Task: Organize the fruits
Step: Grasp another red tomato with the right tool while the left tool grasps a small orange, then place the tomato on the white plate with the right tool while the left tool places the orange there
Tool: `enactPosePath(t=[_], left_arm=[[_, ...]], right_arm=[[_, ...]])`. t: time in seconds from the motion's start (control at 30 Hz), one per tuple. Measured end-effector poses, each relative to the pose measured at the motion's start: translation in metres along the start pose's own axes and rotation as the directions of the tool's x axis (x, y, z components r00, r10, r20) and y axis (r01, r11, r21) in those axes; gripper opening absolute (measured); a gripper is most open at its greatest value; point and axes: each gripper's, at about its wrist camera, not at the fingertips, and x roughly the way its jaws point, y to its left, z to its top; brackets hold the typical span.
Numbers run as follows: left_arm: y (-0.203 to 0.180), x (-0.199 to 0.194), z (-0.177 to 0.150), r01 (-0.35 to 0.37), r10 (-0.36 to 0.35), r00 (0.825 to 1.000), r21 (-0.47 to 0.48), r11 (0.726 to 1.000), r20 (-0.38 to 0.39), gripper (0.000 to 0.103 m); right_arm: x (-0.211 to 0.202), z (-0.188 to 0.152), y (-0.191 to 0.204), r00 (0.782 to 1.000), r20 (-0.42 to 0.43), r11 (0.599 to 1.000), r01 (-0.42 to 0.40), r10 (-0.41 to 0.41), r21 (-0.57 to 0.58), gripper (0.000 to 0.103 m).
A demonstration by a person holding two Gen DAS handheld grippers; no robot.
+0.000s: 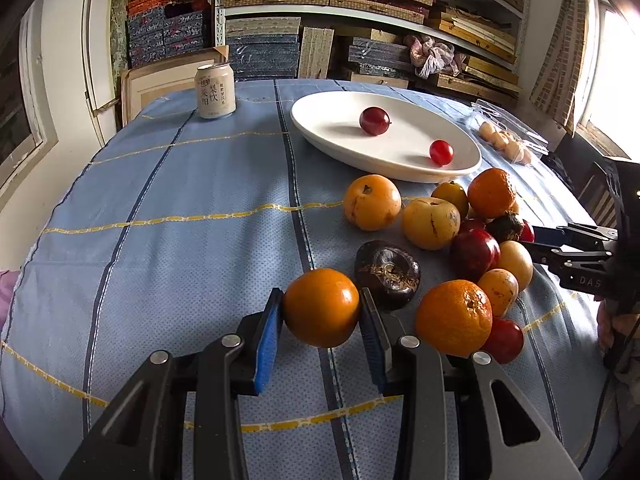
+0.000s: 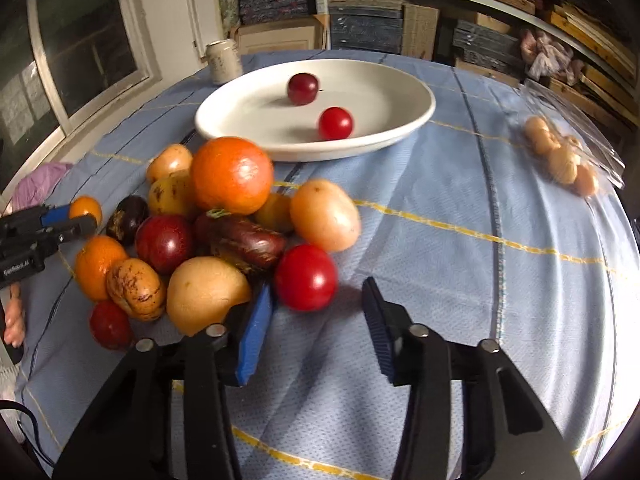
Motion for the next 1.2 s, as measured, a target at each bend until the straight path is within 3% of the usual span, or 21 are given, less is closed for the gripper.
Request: enactPosePath(t=[0.1, 0.37, 0.8, 1.0, 1.2], left_arm=[[0.0, 0.001, -0.001, -0.001, 0.001, 1.0, -0.001, 1.0, -0.004, 0.038], [0.0, 0.001, -0.001, -0.001, 0.001, 1.0, -0.004, 1.0, -0.005, 0.038], [0.007, -0.003, 0.004, -0.032, 0.034, 0.999, -0.053, 0.998, 0.033, 0.038], [0.003, -0.002, 0.025, -0.02, 0.022, 0.999, -0.066, 0.998, 0.03, 0.038], [-0.017, 0.015, 0.067, -0.028, 0.028, 1.0, -0.023, 0.999, 0.013, 0.038]], right_arm=[[0.0, 0.0, 0.001, 1.0, 0.003, 1.0, -0.009, 0.009, -0.001, 0.03], [-0.004, 0.001, -0.001, 1.0, 0.018, 1.0, -0.018, 0.018, 0.013, 0.03], [-0.034, 0.011, -0.03, 0.987, 0.155, 0.986, -0.061, 0.037, 0.155, 0.03], [-0.035, 0.023, -0.033, 0.983, 0.181, 0.975, -0.071, 0.032, 0.21, 0.03], [-0.022, 0.066, -0.027, 0.981, 0.183, 0.972, -0.099, 0.06, 0.211, 0.03]])
